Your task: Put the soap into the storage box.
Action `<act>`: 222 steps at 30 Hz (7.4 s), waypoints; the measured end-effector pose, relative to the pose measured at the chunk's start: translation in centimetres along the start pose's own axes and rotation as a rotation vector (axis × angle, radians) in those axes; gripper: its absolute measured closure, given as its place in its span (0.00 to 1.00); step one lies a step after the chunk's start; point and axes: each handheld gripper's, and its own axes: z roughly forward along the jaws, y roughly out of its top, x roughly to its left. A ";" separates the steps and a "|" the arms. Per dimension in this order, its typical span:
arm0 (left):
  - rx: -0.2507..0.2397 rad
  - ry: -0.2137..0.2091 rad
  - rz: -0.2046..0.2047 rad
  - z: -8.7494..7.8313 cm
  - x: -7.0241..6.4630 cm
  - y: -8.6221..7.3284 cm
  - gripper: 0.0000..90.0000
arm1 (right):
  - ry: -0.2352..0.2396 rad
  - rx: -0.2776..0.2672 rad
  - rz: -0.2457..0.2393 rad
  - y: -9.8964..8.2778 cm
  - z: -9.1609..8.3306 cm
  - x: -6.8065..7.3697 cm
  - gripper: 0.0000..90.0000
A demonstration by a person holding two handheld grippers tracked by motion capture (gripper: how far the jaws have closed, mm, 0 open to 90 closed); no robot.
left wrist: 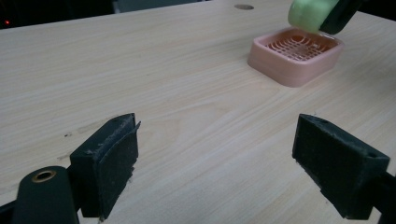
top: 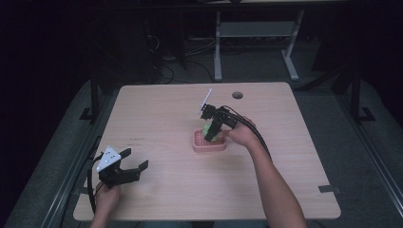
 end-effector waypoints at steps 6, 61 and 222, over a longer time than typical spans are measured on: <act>0.005 -0.003 0.003 0.0 0.0 0.0 0.16 | 0.006 0.014 0.000 0.2 0.6 -0.1 0.29; 0.004 -0.014 0.012 0.2 -0.2 0.1 0.16 | -0.023 0.050 0.045 0.5 2.3 0.0 0.29; 0.060 -0.015 0.049 1.0 -1.0 -0.2 0.16 | -0.027 -0.182 0.308 -24.0 -2.9 1.7 0.25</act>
